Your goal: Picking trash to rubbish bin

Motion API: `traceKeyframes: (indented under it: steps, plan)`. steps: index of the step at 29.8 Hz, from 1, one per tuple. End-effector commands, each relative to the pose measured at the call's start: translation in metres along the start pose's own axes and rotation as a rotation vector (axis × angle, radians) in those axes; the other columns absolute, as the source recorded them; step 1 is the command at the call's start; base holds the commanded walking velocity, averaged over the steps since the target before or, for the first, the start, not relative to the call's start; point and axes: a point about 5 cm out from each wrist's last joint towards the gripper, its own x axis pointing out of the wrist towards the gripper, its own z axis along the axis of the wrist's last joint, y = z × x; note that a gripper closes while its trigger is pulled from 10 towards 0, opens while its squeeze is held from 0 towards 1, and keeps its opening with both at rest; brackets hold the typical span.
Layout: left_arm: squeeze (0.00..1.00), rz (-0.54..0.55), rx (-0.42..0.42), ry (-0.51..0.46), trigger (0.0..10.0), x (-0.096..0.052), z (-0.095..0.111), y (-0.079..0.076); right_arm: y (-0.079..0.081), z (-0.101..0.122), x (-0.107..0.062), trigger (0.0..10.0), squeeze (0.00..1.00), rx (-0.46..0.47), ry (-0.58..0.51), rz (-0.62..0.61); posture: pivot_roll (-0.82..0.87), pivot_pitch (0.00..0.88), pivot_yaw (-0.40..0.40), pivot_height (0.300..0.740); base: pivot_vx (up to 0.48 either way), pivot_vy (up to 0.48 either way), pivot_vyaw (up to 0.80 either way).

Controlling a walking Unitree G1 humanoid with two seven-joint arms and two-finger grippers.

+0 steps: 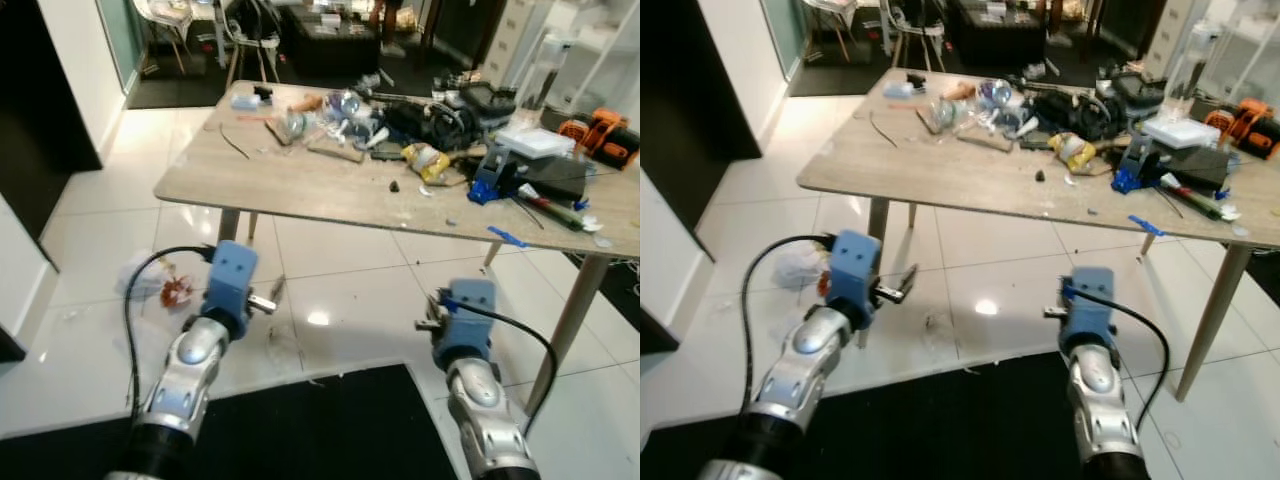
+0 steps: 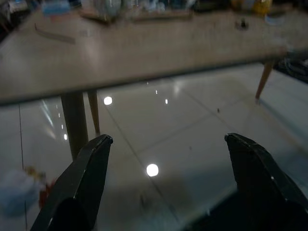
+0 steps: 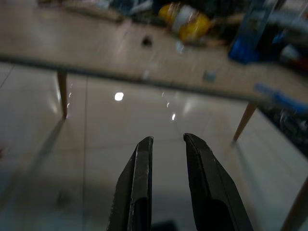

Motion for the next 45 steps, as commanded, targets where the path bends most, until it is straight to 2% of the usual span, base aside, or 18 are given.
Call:
traceKeyframes:
  steps: [1,6,11,19,30,45]
  plan:
    - [0.00,-0.008,-0.033,-0.054,10.0,0.005,0.016,-0.004,-0.007,0.013,0.004,10.0,0.00,-0.018,-0.064,0.004,-0.09,0.072,-0.012,0.740,0.368,0.000,0.00]
    - [0.00,-0.021,-0.034,-0.073,10.0,0.007,0.022,-0.006,-0.007,0.023,0.008,10.0,0.00,-0.056,-0.101,0.022,-0.09,0.065,-0.011,0.740,0.366,0.000,0.00]
    - [0.00,-0.020,-0.022,-0.059,10.0,0.005,0.019,-0.002,-0.007,0.027,0.006,10.0,0.00,-0.098,-0.134,0.045,-0.09,0.058,-0.010,0.740,0.366,0.000,0.00]
    - [0.00,-0.015,-0.004,-0.034,10.0,0.001,0.013,0.001,-0.006,0.027,0.006,10.0,0.00,-0.096,-0.135,0.056,-0.09,0.048,-0.010,0.740,0.367,0.000,0.00]
    - [0.00,-0.028,-0.011,-0.036,10.0,0.002,0.013,-0.004,-0.005,0.023,0.004,10.0,0.00,-0.094,-0.126,0.063,-0.10,0.035,-0.016,0.740,0.366,0.000,0.00]
    - [0.00,-0.027,-0.014,-0.032,10.0,-0.001,0.011,-0.004,-0.010,0.017,0.001,10.0,0.00,-0.082,-0.097,0.045,-0.10,0.038,-0.021,0.740,0.368,0.000,0.00]
